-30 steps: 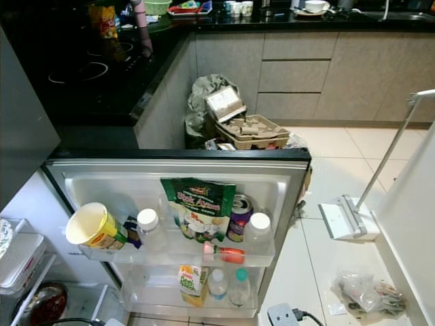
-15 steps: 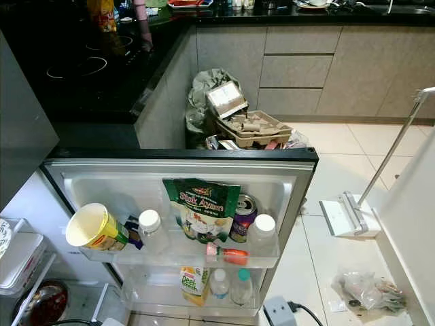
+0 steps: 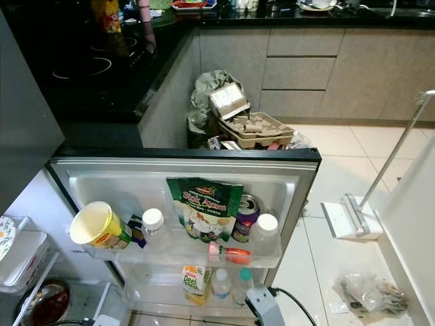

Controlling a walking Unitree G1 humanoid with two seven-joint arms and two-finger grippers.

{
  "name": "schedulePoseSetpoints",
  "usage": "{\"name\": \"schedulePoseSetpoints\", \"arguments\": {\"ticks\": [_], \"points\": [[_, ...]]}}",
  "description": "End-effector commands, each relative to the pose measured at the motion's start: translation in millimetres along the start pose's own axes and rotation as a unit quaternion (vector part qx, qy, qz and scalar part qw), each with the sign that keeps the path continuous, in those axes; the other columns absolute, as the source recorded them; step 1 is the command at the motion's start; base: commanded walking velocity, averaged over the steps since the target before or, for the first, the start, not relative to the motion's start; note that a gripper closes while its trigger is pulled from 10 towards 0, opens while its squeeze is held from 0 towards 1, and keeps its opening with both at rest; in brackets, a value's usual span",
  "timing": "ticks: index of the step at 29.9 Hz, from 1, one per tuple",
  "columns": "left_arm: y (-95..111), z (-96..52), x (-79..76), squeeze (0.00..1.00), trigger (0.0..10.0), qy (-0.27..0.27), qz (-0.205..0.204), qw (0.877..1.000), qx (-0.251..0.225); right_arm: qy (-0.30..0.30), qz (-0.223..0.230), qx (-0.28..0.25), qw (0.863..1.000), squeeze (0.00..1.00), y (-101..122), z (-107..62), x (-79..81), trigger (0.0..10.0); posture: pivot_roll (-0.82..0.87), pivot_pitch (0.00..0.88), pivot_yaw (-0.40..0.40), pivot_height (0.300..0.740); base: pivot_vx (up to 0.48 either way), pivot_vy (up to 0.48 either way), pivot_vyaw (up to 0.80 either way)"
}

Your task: Restocking fridge

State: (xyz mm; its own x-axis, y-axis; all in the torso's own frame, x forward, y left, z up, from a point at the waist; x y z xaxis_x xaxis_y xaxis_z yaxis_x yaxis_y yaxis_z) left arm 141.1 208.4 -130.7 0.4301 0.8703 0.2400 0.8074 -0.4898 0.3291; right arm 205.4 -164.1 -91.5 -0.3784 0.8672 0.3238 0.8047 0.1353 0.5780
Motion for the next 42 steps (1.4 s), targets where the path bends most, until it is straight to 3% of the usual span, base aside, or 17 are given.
{"name": "schedulePoseSetpoints", "arguments": {"ticks": [1, 7, 16, 25, 42], "points": [[1, 0.0, -4.5, 0.00, 10.0, 0.002, -0.011, 1.000, -0.007, 0.011, -0.017, -0.018, 1.000, 0.00, 13, 2.6, 3.5, 10.0, -0.02, 0.000, 0.015, 0.740, 0.000, 0.000, 0.00], [7, -0.1, -1.9, 0.00, 10.0, 0.019, -0.004, 0.999, -0.027, 0.048, -0.067, -0.035, 0.996, 0.00, 34, 4.1, 10.7, 10.0, -0.02, 0.000, 0.008, 0.710, 0.000, 0.000, 0.00], [12, -0.7, 1.5, 0.00, 10.0, 0.041, 0.008, 0.998, -0.045, 0.104, -0.114, -0.027, 0.988, 0.00, 41, 3.3, 20.9, 10.0, -0.02, 0.000, 0.003, 0.665, 0.000, 0.000, 0.00], [14, -1.0, 2.6, 0.00, 10.0, 0.046, 0.020, 0.997, -0.054, 0.127, -0.130, -0.024, 0.983, 0.00, 41, 4.7, 28.7, 10.0, -0.02, 0.000, 0.006, 0.630, 0.000, 0.000, 0.00], [14, -0.9, 1.7, 0.00, 10.0, 0.041, 0.040, 0.997, -0.053, 0.158, -0.137, -0.023, 0.978, 0.00, 40, 8.3, 41.6, 10.0, -0.02, 0.000, 0.008, 0.630, 0.000, 0.000, 0.00]]}}
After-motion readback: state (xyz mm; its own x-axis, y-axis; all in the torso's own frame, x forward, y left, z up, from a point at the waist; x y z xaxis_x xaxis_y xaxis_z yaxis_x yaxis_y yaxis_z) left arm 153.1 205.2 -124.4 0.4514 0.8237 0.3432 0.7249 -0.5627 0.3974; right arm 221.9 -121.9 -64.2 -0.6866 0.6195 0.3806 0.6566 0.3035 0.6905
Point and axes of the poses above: a point about 5 cm out from each wrist's last joint towards the gripper, its own z axis pointing out of the wrist towards the gripper, its own y axis along the axis of the wrist's last joint, x = y × z, the point moved 3 cm from there along z, pointing out of the wrist towards the gripper, and after that the axes turned 13 degrees about z, right-handed, at the moved point
